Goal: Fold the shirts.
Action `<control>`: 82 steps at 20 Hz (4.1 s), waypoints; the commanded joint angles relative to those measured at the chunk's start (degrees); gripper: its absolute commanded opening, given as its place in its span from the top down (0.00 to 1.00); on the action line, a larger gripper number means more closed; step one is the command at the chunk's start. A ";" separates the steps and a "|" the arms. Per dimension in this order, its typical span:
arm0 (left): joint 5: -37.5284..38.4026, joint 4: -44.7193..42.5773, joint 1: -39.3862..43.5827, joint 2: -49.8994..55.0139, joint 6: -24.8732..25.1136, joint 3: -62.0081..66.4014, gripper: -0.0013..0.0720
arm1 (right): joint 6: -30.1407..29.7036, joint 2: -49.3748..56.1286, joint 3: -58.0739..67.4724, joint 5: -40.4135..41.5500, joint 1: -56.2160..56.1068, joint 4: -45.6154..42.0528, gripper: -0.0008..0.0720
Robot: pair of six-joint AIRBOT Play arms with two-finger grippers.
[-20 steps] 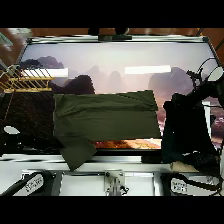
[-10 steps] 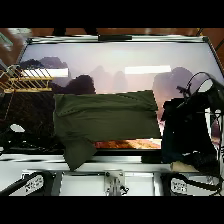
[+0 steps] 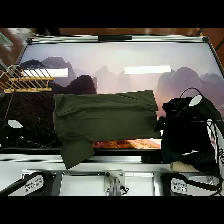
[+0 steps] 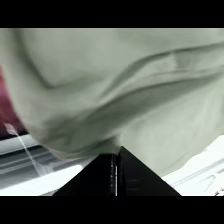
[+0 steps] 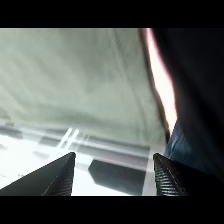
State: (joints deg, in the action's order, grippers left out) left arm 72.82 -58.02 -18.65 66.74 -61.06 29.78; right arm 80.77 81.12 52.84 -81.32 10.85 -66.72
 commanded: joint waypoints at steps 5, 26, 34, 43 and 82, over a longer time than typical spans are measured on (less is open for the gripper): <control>3.10 0.46 -0.26 -0.22 0.33 3.58 0.94 | -0.09 3.72 -1.18 4.59 -0.02 -1.38 0.16; 5.07 0.46 -0.26 -0.33 0.35 8.48 0.94 | 1.07 3.72 -0.09 2.75 -0.02 -3.80 0.15; 5.07 0.46 -0.26 -0.33 0.35 8.48 0.94 | 1.03 3.72 -2.51 5.92 -0.02 0.59 0.17; 4.81 1.07 -0.24 -0.72 4.35 11.47 0.94 | -4.15 3.63 0.17 3.54 0.00 4.15 0.89; 7.04 10.54 1.88 28.61 -5.46 47.06 0.20 | 7.23 21.20 30.73 22.03 -6.62 0.79 0.18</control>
State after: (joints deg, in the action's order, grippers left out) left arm 77.93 -47.51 -16.78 95.44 -66.61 76.77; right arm 87.46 100.38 83.50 -59.46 4.03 -67.42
